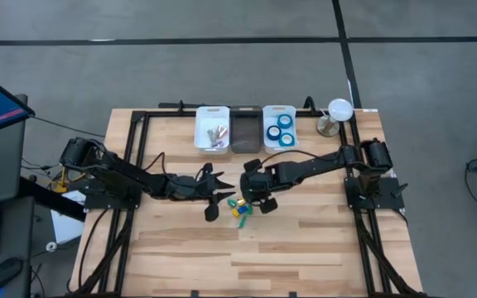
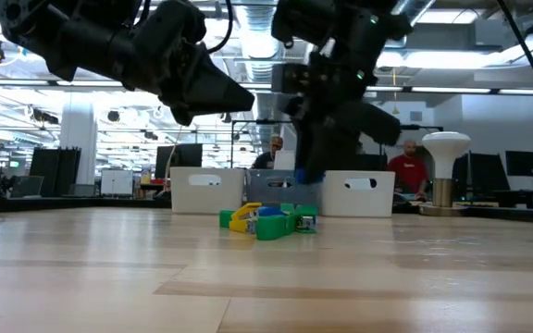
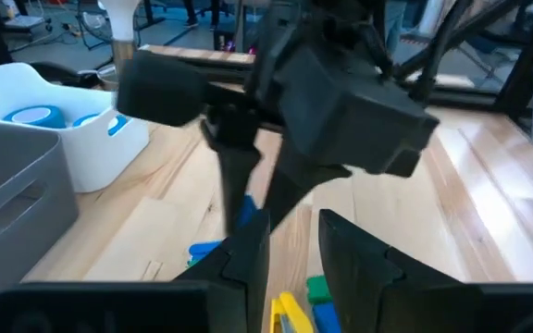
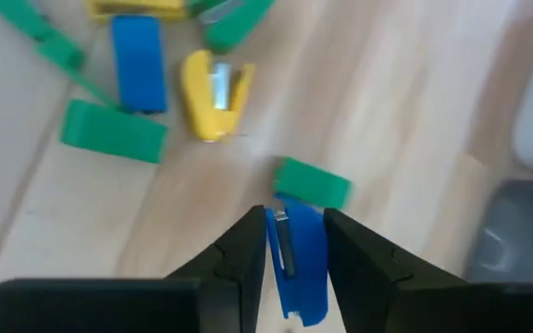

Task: Pick and place Stapler, Stapler remover, tape
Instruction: Put the blue stapler into the black bin

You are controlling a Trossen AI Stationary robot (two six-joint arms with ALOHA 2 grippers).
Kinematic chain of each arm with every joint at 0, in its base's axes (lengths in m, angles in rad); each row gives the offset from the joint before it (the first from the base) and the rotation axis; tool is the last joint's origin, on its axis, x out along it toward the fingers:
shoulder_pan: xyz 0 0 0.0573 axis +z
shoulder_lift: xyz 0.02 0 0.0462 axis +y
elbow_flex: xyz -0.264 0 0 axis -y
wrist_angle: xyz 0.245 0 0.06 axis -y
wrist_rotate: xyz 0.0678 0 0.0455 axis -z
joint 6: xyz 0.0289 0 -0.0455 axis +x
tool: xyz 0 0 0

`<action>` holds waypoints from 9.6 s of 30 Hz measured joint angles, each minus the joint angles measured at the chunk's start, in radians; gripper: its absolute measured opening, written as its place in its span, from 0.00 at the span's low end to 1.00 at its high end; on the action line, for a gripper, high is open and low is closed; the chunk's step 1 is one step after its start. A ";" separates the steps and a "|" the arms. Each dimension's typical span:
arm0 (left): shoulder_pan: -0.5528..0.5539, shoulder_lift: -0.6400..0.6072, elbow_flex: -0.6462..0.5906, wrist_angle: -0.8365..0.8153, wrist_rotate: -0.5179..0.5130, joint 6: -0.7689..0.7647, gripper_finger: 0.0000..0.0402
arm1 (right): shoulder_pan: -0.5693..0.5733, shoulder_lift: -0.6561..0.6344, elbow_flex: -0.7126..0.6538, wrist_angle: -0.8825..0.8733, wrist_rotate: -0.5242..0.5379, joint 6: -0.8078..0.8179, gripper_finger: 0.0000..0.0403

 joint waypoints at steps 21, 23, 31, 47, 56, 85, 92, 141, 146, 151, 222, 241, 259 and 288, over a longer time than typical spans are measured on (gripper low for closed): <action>-0.006 -0.183 -0.089 -0.274 -0.074 -0.089 0.22 | -0.268 -0.002 0.328 -0.201 -0.034 -0.112 0.25; 0.006 -0.199 -0.129 -0.274 -0.129 -0.163 0.22 | -0.316 -0.002 0.353 -0.195 -0.084 -0.133 0.25; 0.014 -0.229 -0.233 -0.271 -0.146 -0.319 0.22 | -0.549 0.000 0.377 -0.118 -0.275 -0.095 0.25; 0.078 -0.229 -0.234 -0.242 -0.148 -0.241 0.22 | -0.648 0.253 0.377 -0.109 -0.443 0.041 0.22; 0.082 -0.229 -0.234 -0.242 -0.116 -0.242 0.22 | -0.616 0.263 0.377 -0.107 -0.361 0.027 0.23; 0.101 -0.229 -0.234 -0.234 -0.116 -0.243 0.22 | -0.577 0.248 0.393 -0.155 -0.240 0.079 0.43; 0.101 -0.229 -0.234 -0.233 -0.116 -0.271 0.22 | -0.536 0.164 0.391 -0.176 -0.190 0.022 0.56; -0.071 -0.168 -0.235 -0.158 -0.180 -0.405 0.22 | -0.139 -0.007 -0.138 0.144 -0.183 0.167 0.60; -0.071 -0.169 -0.235 -0.158 -0.180 -0.405 0.22 | -0.139 -0.007 -0.138 0.174 -0.185 0.156 0.67; -0.071 -0.169 -0.235 -0.157 -0.180 -0.405 0.22 | -0.129 -0.007 -0.138 0.211 -0.187 0.142 0.73; -0.071 -0.169 -0.234 -0.153 -0.180 -0.400 0.22 | -0.148 0.056 -0.140 0.216 -0.241 0.175 0.52; -0.070 -0.169 -0.234 -0.153 -0.180 -0.400 0.22 | -0.149 0.055 -0.139 0.216 -0.236 0.175 0.52; -0.071 -0.169 -0.234 -0.156 -0.180 -0.397 0.22 | -0.149 0.055 -0.138 0.206 -0.236 0.175 0.50; -0.071 -0.169 -0.235 -0.156 -0.180 -0.396 0.22 | -0.185 0.056 0.209 -0.177 -0.127 0.053 0.45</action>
